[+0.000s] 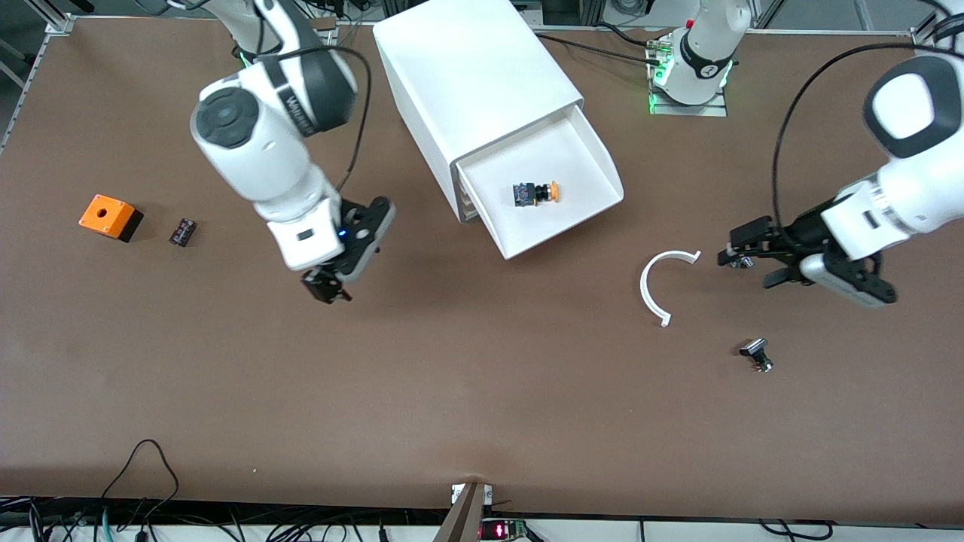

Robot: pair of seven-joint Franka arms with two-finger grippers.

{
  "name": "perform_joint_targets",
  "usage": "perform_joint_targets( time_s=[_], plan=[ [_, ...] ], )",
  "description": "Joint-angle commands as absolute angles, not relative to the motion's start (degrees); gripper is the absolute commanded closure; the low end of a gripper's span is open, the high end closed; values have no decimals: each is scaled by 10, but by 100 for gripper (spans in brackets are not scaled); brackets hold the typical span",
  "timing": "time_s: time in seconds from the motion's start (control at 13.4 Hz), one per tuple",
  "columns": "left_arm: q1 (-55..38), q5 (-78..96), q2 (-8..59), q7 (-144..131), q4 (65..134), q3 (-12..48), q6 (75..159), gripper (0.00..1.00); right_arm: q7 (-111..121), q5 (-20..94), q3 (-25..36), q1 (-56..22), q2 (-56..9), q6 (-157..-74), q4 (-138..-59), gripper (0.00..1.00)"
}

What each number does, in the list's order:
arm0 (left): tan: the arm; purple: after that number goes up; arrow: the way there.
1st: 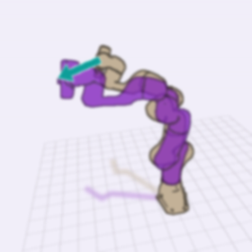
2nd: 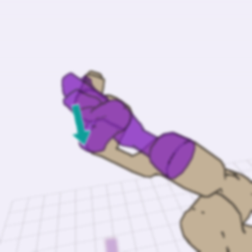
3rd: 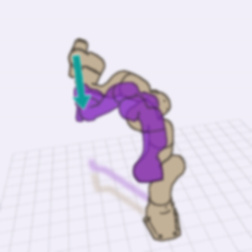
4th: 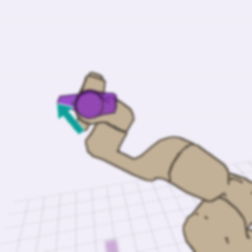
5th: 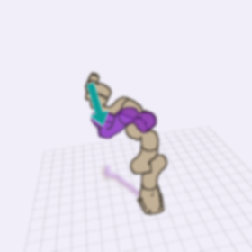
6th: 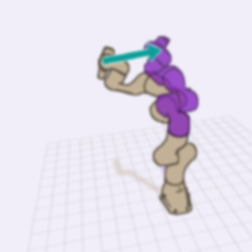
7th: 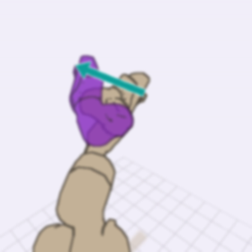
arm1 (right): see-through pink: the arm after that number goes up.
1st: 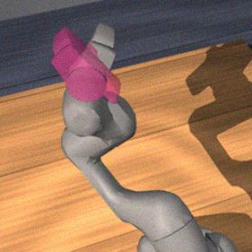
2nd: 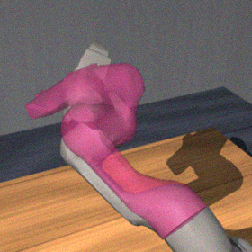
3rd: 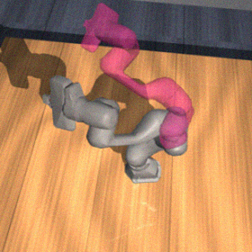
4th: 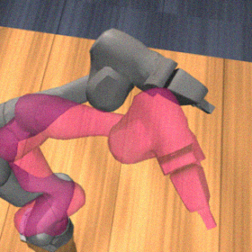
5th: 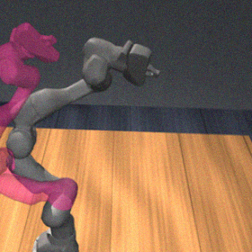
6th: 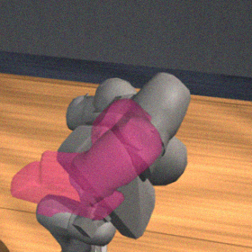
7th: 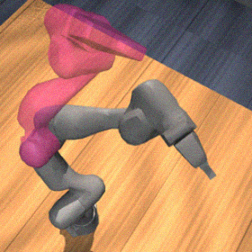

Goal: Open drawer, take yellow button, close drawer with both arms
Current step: 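Release the drawer with the left gripper while the right gripper reaches in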

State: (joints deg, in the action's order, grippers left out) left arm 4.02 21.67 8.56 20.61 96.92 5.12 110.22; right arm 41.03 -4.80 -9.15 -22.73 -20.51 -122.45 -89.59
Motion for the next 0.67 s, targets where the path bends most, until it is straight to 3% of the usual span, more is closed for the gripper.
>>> perform_joint_targets(
  time_s=[0.0, 0.15, 0.6],
  plan=[
    [40, 127, 84, 196, 898, 54, 1036, 0, 417, -99, -109, -285, -255, -1153, -802, 0],
    [40, 83, 81, 192, 872, 55, 997, 0, 404, -92, -144, -297, -281, -1136, -770, 0],
    [33, 3, 70, 115, 870, 58, 987, 0, 390, -63, -186, -309, -290, -1133, -765, 0]
  ],
)
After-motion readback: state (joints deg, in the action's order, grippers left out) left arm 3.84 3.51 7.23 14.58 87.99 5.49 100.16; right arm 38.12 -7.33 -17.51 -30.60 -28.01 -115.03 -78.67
